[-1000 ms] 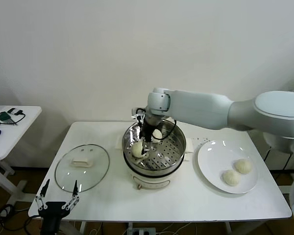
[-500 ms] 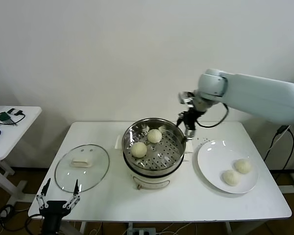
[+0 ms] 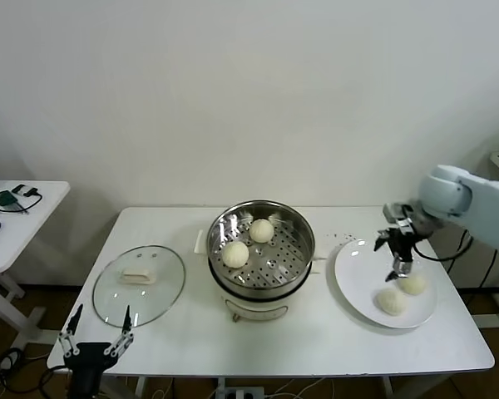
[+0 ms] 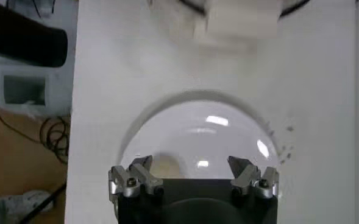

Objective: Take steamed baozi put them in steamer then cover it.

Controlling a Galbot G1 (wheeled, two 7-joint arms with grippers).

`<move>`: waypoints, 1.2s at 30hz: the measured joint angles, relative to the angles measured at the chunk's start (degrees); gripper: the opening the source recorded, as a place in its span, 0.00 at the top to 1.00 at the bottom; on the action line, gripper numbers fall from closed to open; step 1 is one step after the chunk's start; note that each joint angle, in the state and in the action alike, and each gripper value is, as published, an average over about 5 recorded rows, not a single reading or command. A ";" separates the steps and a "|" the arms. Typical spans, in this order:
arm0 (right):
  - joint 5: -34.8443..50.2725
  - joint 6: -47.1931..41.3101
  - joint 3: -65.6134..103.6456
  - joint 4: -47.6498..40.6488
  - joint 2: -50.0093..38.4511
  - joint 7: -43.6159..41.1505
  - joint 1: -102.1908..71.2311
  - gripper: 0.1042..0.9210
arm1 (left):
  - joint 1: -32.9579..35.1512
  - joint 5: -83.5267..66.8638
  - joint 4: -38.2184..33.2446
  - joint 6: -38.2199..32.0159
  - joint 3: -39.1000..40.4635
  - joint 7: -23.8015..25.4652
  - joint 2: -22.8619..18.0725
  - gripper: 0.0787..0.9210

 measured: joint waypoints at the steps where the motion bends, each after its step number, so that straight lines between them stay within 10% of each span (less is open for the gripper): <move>1: -0.92 0.19 1.19 -0.41 -0.13 0.01 -1.63 0.12 | -0.01 0.02 0.02 0.03 -0.07 0.00 -0.02 0.12; 27: -11.60 2.59 15.41 -11.11 6.01 0.00 -18.73 0.12 | -0.03 1.00 1.15 -0.02 -0.45 -0.10 -0.94 0.12; 36: -12.16 3.02 15.61 -11.98 6.88 -0.68 -18.93 0.27 | 0.09 1.02 1.15 -0.06 -0.46 -0.14 -1.00 0.12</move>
